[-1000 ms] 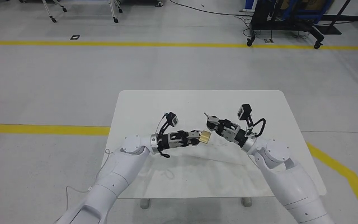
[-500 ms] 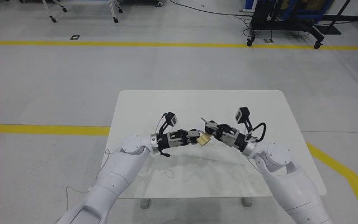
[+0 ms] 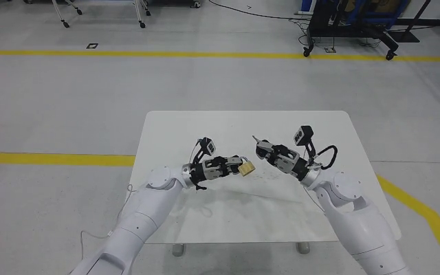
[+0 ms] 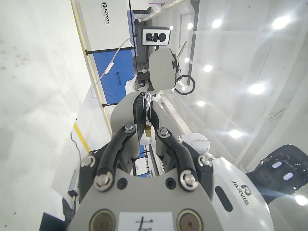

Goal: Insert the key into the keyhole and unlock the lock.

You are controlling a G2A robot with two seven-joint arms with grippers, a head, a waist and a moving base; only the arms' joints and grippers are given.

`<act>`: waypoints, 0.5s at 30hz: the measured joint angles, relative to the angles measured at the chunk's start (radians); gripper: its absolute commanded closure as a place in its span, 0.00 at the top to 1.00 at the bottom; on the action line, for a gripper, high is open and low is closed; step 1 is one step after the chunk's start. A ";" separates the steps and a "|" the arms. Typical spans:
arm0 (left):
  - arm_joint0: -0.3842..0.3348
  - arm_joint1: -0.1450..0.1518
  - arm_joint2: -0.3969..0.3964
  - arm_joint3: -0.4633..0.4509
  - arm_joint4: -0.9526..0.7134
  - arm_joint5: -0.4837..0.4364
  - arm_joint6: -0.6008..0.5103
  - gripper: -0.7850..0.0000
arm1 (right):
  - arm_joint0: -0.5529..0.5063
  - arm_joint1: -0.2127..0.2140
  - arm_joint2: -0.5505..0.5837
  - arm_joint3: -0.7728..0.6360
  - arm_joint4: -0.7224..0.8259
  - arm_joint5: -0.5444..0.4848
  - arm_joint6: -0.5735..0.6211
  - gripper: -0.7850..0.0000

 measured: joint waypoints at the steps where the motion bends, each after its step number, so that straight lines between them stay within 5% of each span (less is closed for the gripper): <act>1: 0.000 -0.001 -0.005 0.008 -0.028 0.023 -0.004 0.00 | -0.016 0.003 0.019 -0.013 0.012 -0.003 0.013 0.00; 8: -0.016 -0.013 -0.016 0.063 -0.167 0.141 -0.074 0.00 | -0.085 0.016 0.081 -0.058 0.122 0.064 0.199 0.00; 15: -0.046 -0.026 0.006 0.102 -0.156 0.136 -0.093 0.00 | -0.084 0.016 0.080 -0.058 0.117 0.063 0.192 0.00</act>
